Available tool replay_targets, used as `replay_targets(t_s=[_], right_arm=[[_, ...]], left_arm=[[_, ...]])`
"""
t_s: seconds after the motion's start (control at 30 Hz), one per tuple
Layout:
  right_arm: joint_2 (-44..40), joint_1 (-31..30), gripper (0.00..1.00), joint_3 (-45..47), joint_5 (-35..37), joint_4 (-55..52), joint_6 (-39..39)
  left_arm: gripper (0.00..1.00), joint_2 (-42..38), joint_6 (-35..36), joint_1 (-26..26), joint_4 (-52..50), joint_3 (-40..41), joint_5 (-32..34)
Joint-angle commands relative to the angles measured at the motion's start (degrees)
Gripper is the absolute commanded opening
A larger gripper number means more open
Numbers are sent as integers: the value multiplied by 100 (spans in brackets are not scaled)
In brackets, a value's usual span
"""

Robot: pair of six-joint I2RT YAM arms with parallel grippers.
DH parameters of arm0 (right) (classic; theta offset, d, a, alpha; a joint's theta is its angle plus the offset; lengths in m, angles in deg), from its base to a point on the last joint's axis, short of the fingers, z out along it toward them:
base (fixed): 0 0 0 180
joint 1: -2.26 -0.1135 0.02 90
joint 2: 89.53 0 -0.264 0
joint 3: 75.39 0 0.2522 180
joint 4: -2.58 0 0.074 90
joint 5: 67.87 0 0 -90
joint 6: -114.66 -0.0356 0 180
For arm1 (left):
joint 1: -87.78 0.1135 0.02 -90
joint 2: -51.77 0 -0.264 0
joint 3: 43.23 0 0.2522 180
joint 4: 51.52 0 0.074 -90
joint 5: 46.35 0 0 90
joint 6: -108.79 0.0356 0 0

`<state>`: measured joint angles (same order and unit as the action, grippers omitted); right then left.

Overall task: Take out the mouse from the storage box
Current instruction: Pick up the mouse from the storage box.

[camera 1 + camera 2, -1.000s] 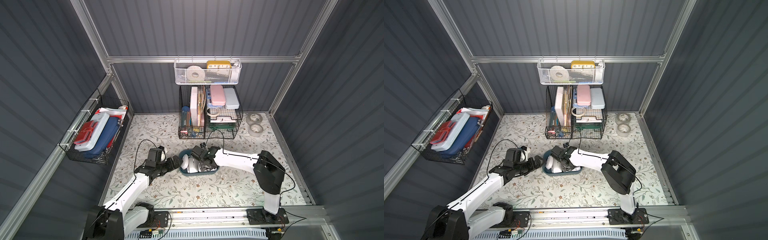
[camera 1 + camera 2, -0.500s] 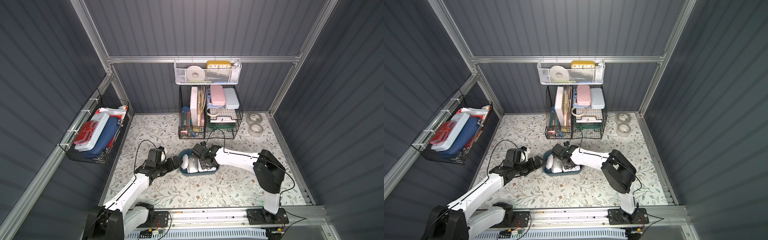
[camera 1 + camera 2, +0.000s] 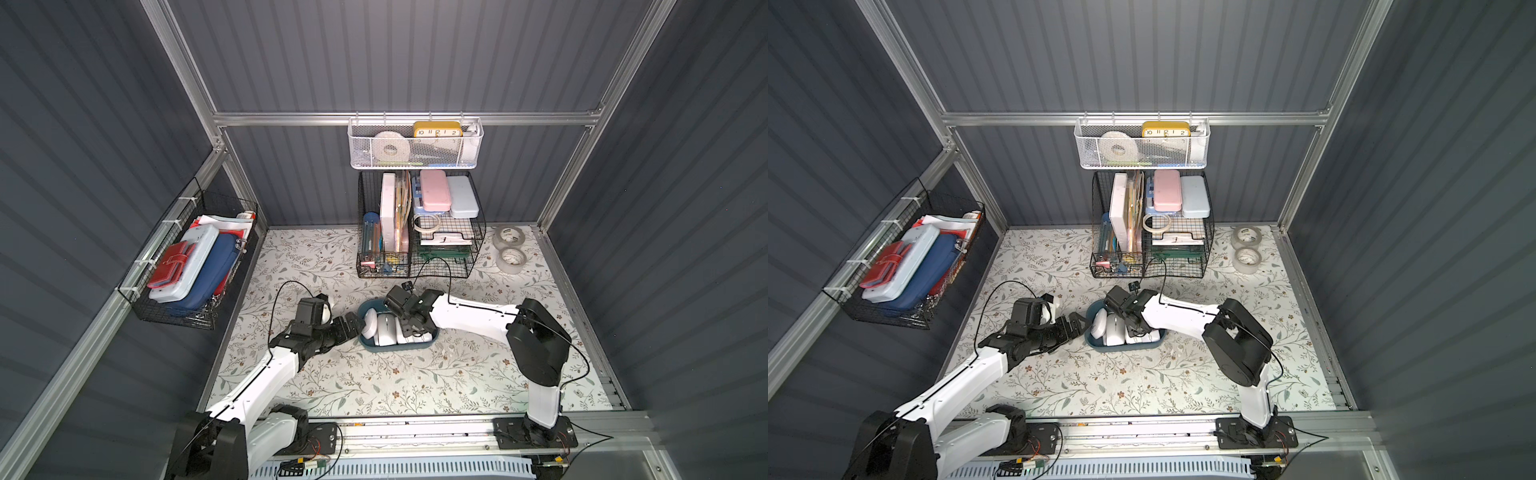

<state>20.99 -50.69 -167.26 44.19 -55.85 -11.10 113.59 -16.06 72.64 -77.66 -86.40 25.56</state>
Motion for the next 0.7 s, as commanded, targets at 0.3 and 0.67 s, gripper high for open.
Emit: replay_targets(t_s=[0.3,0.67], right_arm=[[-368,-5,59,93,-24,-28,-91],[-877,59,59,-46,219,-219,-73]], left_arm=[[99,-127,-43,-33,-18,76,65],[99,-103,-26,-33,-19,56,52]])
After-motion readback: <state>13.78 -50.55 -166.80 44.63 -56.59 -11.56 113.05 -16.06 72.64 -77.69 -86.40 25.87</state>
